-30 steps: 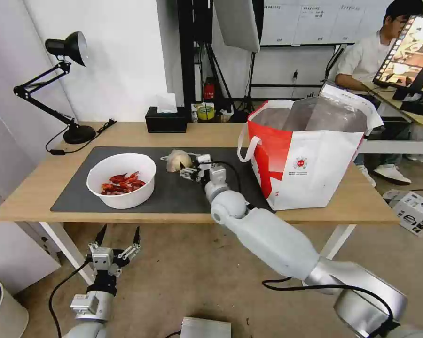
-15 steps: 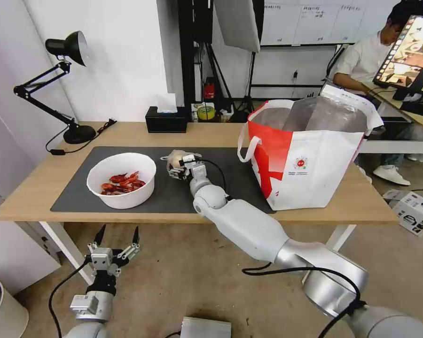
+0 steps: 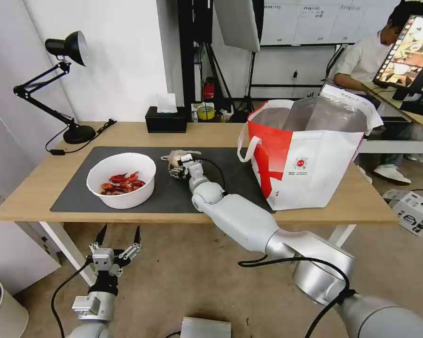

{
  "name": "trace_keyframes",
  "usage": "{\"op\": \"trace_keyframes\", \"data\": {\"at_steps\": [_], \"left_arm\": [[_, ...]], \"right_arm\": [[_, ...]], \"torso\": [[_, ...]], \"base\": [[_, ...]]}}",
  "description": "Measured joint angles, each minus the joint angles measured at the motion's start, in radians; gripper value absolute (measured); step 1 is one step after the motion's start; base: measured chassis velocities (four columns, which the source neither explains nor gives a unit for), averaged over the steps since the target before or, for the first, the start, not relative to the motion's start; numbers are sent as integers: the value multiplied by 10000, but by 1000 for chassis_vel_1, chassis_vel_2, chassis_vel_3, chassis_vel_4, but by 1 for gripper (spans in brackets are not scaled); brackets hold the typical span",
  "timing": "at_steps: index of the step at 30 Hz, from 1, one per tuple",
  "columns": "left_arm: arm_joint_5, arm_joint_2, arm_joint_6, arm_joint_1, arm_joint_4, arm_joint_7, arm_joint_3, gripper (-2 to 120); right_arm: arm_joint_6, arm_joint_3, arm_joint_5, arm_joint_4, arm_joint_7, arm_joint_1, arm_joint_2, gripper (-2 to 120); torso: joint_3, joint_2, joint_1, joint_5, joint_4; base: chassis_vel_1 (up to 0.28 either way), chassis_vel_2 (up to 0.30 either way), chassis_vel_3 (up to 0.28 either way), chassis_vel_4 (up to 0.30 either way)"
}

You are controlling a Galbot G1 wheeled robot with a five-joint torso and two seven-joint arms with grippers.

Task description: Pick up the trash from the table and place it into the takeout bag.

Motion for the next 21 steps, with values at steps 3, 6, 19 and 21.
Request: {"op": "trace_keyframes", "data": {"at_steps": [3, 6, 19, 21], "left_arm": [[9, -6, -2, -7, 3, 1, 21, 100], [24, -19, -9, 17, 3, 2, 39, 100], [54, -17, -185, 127, 57, 5, -24, 100], [65, -29, -197, 134, 64, 6, -17, 100]], "right_arm": [[66, -37, 0, -36, -136, -13, -7, 68], [135, -66, 2, -85, -273, -69, -14, 53], [233, -54, 5, -125, -407, -200, -30, 15], [240, -55, 7, -90, -410, -223, -34, 7]], "torso": [[-1, 0, 0, 0, 0], [-1, 0, 0, 0, 0], [-3, 1, -1, 1, -1], [-3, 1, -2, 1, -2]], "base": [[0, 0, 0, 0], [0, 0, 0, 0], [0, 0, 0, 0], [0, 0, 0, 0]]}}
